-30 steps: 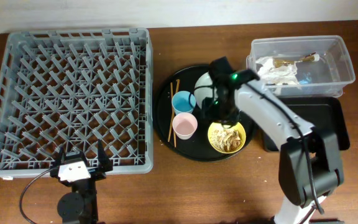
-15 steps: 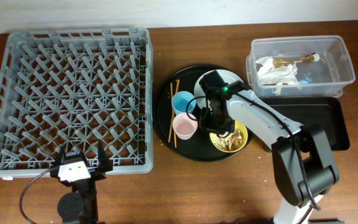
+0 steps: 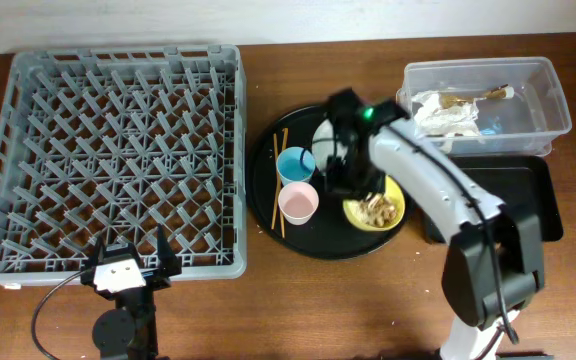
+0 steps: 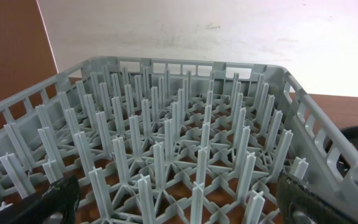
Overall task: Sort waste into correct bins and load items into the dishwasher rack
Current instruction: 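Grasp the yellow bowl rim with the right gripper and lift it, then tip the yellow bowl over the black tray to dump the rice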
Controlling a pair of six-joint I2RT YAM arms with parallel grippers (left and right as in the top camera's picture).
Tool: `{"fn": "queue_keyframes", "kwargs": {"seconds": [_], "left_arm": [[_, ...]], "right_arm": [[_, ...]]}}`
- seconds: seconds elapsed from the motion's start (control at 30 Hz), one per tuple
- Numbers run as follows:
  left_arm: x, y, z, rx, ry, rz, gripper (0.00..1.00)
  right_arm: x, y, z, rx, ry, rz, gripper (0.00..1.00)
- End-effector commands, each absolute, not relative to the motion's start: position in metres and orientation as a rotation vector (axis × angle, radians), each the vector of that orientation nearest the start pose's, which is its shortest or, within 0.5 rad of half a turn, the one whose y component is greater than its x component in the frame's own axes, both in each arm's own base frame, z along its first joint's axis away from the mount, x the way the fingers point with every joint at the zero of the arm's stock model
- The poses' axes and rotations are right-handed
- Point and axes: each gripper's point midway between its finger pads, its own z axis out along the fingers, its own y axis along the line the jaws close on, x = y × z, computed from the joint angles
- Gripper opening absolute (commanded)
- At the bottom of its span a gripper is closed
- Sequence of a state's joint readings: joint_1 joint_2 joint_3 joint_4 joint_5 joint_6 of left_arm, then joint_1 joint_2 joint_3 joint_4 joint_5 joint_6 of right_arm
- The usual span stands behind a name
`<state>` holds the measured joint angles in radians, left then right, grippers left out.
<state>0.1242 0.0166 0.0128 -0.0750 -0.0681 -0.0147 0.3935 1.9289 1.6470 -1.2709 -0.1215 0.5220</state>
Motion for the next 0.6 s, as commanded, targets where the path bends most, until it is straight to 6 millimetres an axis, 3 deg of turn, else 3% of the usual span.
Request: {"fn": "queue_keyframes", "kwargs": {"seconds": [0.0,0.07,0.13,0.2,0.33,0.47,0.57], "left_arm": [[0.242,0.044,0.157,-0.161,1.644,0.16,0.99],[0.242,0.044,0.157,-0.161,1.644,0.16,0.99],[0.242,0.044,0.157,-0.161,1.644,0.16,0.99],[0.242,0.044,0.157,-0.161,1.644,0.16,0.99],[0.242,0.044,0.157,-0.161,1.644,0.16,0.99],[0.242,0.044,0.157,-0.161,1.644,0.16,0.99],[0.242,0.044,0.157,-0.161,1.644,0.16,0.99]], "right_arm": [[0.356,0.141,0.167,0.117,3.045,0.392,0.04],[0.361,0.119,0.182,0.127,3.004,0.488,0.04],[0.366,0.084,0.192,0.077,2.956,0.623,0.04],[0.368,0.066,0.194,-0.095,2.874,0.763,0.04],[0.37,0.039,0.195,-0.144,2.632,1.102,0.04],[0.367,-0.005,0.169,0.026,2.371,1.3,0.04],[0.358,-0.026,0.173,0.051,2.173,1.379,0.04]]}}
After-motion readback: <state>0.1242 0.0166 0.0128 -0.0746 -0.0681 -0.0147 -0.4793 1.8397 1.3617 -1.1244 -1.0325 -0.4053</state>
